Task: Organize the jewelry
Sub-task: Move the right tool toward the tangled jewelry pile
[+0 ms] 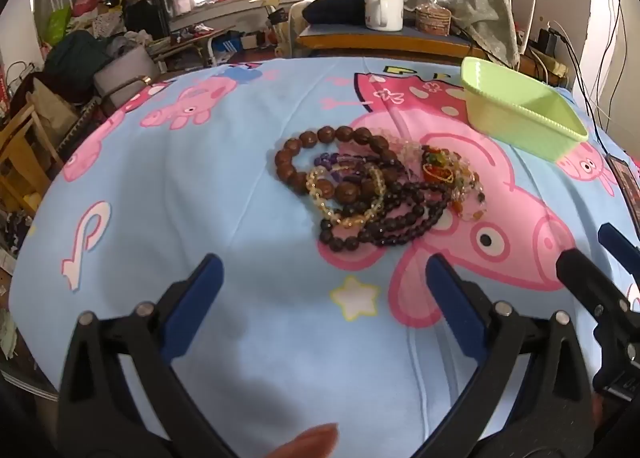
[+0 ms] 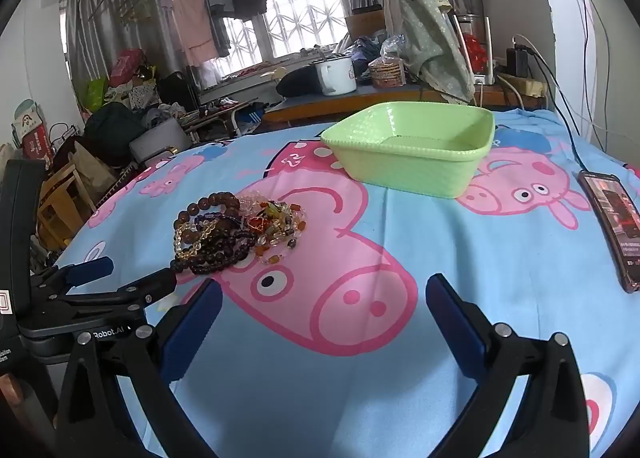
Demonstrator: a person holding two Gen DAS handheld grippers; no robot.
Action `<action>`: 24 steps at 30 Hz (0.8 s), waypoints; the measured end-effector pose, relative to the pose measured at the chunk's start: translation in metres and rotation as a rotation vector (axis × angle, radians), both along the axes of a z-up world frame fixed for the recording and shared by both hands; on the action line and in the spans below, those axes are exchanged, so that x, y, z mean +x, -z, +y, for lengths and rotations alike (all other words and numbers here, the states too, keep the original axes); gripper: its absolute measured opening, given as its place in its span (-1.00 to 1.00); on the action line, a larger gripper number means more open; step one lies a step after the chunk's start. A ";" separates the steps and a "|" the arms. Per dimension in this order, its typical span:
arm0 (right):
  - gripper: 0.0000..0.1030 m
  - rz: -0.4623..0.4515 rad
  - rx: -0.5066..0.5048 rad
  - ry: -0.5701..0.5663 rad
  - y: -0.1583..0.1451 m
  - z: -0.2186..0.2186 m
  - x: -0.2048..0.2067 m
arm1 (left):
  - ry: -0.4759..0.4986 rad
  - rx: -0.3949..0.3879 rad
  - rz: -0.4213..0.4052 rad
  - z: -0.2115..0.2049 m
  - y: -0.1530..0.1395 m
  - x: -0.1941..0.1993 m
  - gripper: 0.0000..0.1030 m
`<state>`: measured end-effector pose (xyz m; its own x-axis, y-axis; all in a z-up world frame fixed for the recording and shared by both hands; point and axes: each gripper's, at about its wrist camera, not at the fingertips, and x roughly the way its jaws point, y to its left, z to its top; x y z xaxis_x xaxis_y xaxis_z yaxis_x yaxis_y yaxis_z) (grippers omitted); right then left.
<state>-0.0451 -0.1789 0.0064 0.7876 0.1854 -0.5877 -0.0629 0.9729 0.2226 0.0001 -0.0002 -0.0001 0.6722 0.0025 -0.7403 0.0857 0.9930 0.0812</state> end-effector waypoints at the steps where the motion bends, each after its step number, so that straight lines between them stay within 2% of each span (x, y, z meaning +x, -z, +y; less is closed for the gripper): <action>1: 0.47 0.001 0.000 0.000 0.000 0.000 0.000 | 0.000 0.000 -0.001 0.000 0.000 0.000 0.89; 8: 0.47 0.002 -0.002 0.002 0.001 0.000 0.000 | -0.003 -0.007 -0.003 -0.001 0.000 0.000 0.89; 11: 0.47 0.003 -0.005 0.006 0.000 0.000 -0.001 | -0.011 -0.028 -0.036 0.009 -0.009 -0.005 0.89; 17: 0.47 -0.009 -0.014 0.017 0.000 0.000 -0.003 | -0.023 -0.109 -0.201 0.021 -0.032 -0.025 0.89; 21: 0.47 -0.022 -0.023 0.017 -0.003 0.001 -0.005 | -0.038 -0.169 -0.238 0.031 -0.035 -0.040 0.89; 24: 0.47 -0.031 -0.022 0.009 -0.003 0.002 -0.008 | -0.040 -0.261 -0.266 0.043 -0.037 -0.052 0.89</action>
